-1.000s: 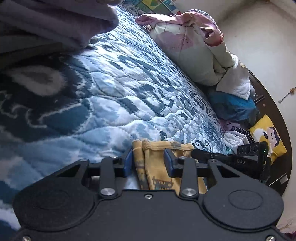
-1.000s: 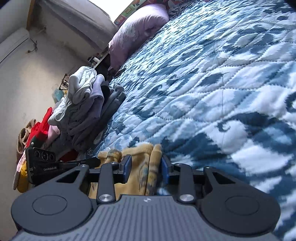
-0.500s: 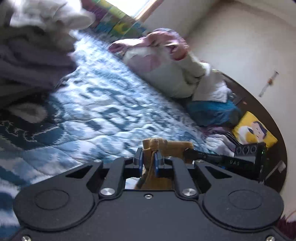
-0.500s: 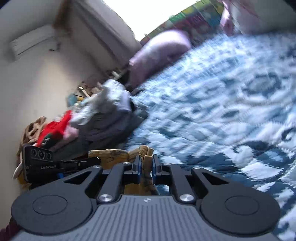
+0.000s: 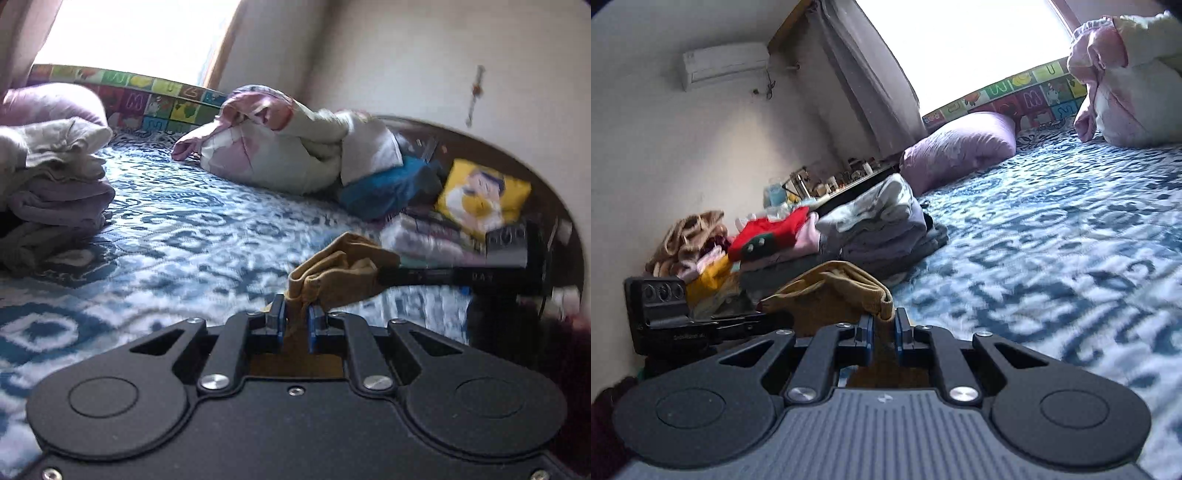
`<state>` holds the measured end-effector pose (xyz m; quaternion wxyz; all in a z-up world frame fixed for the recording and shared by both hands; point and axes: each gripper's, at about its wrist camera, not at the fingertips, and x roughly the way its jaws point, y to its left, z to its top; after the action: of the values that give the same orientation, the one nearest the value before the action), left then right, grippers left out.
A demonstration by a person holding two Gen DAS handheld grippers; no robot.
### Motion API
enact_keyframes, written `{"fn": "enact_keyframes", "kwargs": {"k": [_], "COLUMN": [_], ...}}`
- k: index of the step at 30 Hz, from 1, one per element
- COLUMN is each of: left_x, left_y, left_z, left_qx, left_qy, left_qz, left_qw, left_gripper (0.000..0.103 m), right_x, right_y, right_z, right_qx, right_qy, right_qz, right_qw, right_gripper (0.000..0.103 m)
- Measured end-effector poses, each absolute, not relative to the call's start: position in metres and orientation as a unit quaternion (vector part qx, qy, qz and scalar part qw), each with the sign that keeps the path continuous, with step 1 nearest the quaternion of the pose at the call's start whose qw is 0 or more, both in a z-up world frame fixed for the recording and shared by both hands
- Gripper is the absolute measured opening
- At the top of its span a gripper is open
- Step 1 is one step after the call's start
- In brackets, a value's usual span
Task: Fold clothes
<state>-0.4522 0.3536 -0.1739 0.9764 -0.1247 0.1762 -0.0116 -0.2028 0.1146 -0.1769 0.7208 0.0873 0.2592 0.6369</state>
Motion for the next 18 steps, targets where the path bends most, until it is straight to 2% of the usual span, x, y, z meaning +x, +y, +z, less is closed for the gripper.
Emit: {"fn": "enact_keyframes", "kwargs": {"k": [7, 13, 15, 16, 18], "left_x": [-0.492, -0.509, -0.511, -0.511, -0.513], "left_y": [0.309, 0.293, 0.279, 0.271, 0.258], "left_z": [-0.191, -0.203, -0.206, -0.209, -0.215], "left_qx": [-0.034, -0.015, 0.040, 0.078, 0.135], "left_qy": [0.227, 0.240, 0.272, 0.298, 0.343], "left_qz": [-0.006, -0.003, -0.003, -0.002, -0.001], "left_qw": [0.973, 0.971, 0.961, 0.951, 0.930], "left_gripper": [0.009, 0.009, 0.009, 0.010, 0.011], "right_x": [-0.267, -0.309, -0.318, -0.321, -0.331], "right_y": [0.082, 0.072, 0.073, 0.074, 0.077], "right_z": [-0.177, -0.190, -0.196, -0.200, -0.210], "right_qx": [-0.036, -0.139, -0.171, -0.185, -0.232], "right_qy": [0.229, 0.211, 0.210, 0.215, 0.234], "right_qz": [0.637, 0.626, 0.622, 0.621, 0.616], "right_qw": [0.735, 0.738, 0.735, 0.731, 0.716], "right_gripper": [0.013, 0.013, 0.013, 0.015, 0.027]}}
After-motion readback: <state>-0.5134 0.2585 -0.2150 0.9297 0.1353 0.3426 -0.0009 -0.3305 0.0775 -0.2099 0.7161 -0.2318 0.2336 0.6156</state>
